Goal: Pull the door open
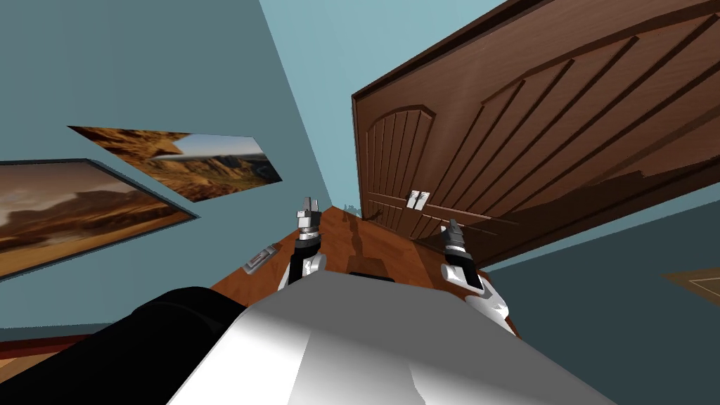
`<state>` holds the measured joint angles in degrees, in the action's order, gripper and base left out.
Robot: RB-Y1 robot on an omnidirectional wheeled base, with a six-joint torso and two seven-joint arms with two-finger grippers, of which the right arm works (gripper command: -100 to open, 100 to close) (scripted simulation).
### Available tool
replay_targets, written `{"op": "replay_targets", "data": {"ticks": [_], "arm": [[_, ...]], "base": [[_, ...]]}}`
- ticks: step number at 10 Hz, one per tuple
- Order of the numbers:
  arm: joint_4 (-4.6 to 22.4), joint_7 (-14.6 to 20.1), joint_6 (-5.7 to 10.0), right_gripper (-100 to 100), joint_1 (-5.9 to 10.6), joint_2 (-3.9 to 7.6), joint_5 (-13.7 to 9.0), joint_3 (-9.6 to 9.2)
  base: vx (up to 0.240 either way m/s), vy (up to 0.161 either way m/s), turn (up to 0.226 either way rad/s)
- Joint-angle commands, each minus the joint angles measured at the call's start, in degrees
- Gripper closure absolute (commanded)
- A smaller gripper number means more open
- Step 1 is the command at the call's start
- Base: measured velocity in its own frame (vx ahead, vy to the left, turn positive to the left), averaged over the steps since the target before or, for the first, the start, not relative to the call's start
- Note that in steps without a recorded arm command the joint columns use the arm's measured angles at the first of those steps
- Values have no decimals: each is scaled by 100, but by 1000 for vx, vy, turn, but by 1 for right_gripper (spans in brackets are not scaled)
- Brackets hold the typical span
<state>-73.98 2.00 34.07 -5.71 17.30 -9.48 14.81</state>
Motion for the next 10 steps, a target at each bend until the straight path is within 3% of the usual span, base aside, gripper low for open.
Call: {"op": "replay_targets", "data": {"ticks": [1, 2, 3, 5, 8, 10], "arm": [[193, 28, -6, -100, 45, 55, -24, 38], [403, 53, -8, -100, 157, 130, -60, 103], [454, 53, -8, -100, 157, 130, -60, 103], [853, 103, -13, -100, 377, 277, -130, 230], [1218, 128, -16, -100, 486, 350, -165, 293], [1600, 176, -20, -100, 700, 492, -233, 416]], "base": [[43, -4, 45], [49, 1, 86], [47, -5, 48], [74, -7, 94], [56, -4, 71], [59, -4, 117]]}}
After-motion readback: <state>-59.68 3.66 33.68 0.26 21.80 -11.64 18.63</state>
